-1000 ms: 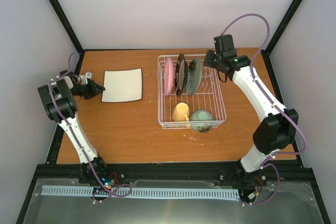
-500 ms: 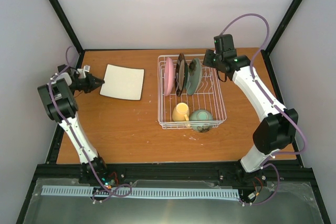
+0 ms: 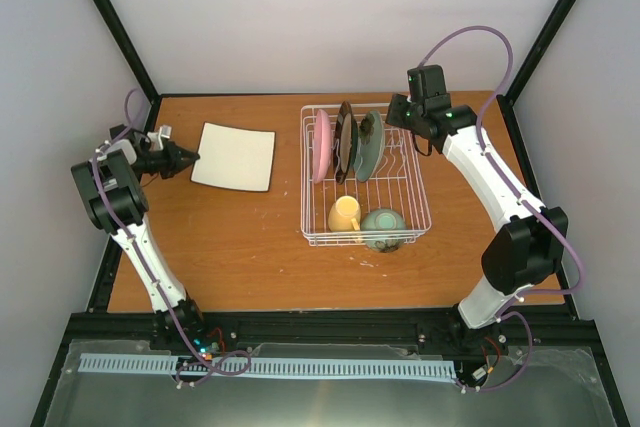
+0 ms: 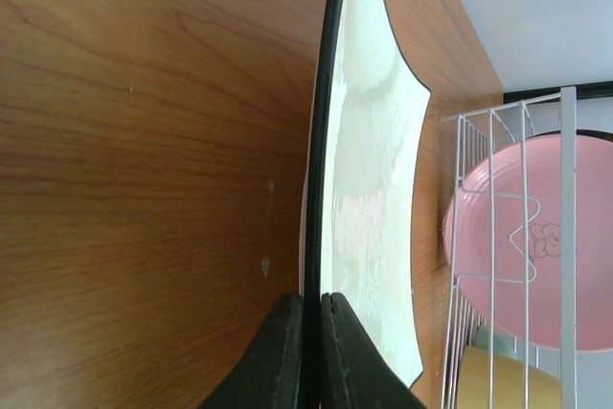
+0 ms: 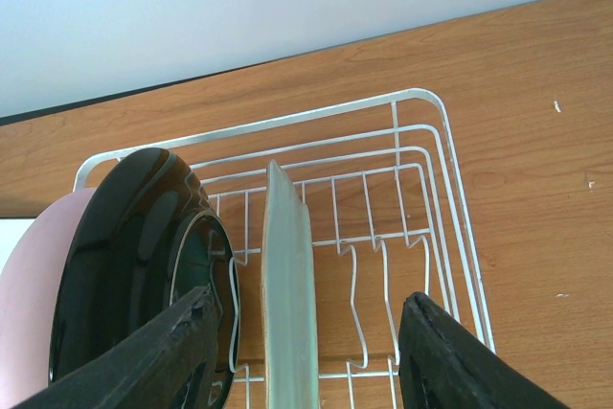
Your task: Load the mixed dishes into the dish rack
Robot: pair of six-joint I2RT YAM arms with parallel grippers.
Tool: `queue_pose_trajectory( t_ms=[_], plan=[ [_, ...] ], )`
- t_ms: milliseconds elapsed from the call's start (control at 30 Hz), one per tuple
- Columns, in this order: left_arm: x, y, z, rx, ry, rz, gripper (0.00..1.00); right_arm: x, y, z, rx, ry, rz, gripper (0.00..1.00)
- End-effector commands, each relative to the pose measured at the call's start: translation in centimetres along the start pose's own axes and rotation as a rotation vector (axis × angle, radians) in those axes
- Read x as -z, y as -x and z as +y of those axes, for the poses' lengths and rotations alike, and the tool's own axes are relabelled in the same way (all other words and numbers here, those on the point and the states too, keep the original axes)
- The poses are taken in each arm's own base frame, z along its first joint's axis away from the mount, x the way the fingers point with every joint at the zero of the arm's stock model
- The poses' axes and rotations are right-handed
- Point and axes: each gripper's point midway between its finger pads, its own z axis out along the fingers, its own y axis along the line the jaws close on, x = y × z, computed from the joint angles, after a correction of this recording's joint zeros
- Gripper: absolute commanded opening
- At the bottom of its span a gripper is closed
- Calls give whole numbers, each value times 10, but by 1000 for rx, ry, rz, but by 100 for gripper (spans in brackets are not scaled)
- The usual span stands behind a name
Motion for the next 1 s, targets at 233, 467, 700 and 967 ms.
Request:
queue_pose_trajectory(
  t_ms=[233, 467, 700, 967],
  plan=[
    [-6, -21, 13, -3, 31, 45, 1, -8, -3, -2, -12, 0, 8, 51],
    [-5, -50, 18, 54, 64, 61, 1, -9, -4, -2, -12, 0, 10, 51],
    [-2, -75, 27, 84, 139, 96, 1, -14, -7, 0, -7, 14, 23, 50],
    [1, -45, 34, 55, 200, 52, 38, -17, -7, 3, -1, 26, 28, 50]
  ],
)
